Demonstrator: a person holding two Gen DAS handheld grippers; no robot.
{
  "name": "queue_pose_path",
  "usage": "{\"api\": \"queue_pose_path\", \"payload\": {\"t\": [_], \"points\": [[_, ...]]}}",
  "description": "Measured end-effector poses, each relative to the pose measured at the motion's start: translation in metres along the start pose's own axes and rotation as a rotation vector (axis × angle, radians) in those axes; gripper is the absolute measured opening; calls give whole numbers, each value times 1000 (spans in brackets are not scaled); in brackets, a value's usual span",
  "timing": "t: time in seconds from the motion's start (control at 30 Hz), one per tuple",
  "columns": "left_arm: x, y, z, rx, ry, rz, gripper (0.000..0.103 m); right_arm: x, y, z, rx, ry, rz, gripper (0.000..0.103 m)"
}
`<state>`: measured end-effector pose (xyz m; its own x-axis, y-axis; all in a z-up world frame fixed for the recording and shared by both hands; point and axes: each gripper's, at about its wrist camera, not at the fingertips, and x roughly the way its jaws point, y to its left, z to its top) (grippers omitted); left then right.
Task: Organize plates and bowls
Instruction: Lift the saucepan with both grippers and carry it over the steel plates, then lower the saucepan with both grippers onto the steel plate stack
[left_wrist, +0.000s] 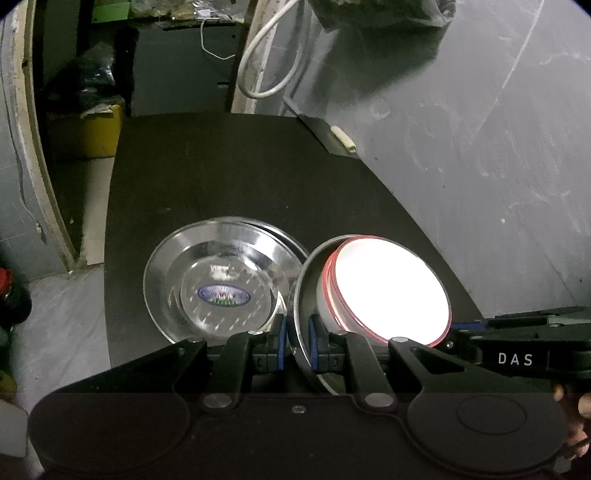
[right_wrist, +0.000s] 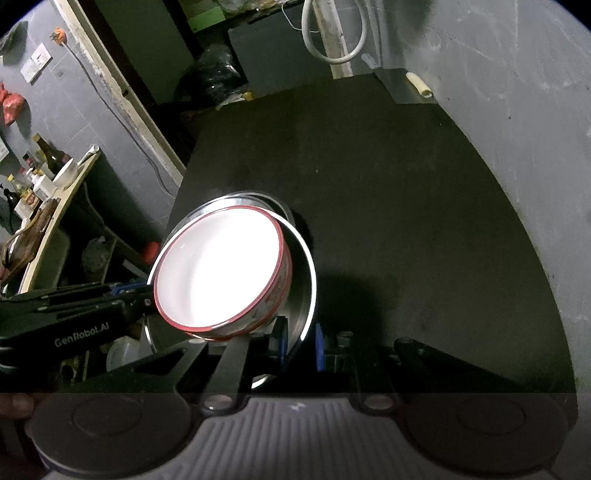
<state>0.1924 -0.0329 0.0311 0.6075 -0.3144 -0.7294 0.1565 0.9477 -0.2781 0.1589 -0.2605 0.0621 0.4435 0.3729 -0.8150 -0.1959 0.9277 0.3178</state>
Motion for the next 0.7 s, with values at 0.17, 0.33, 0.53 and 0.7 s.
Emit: {"api": "queue_pose_path", "payload": {"t": [0.17, 0.33, 0.53, 0.7], "points": [[4, 4, 9, -41, 0, 30, 11, 8, -1, 16, -28, 12, 27, 17], [8, 15, 14, -87, 3, 72, 10, 23, 4, 31, -65, 42, 62, 17], [15, 33, 19, -142, 0, 129, 10, 48, 13, 50, -128, 79, 101, 17], [24, 46, 25, -173, -9, 176, 10, 70, 22, 68, -178, 98, 131, 17]]}}
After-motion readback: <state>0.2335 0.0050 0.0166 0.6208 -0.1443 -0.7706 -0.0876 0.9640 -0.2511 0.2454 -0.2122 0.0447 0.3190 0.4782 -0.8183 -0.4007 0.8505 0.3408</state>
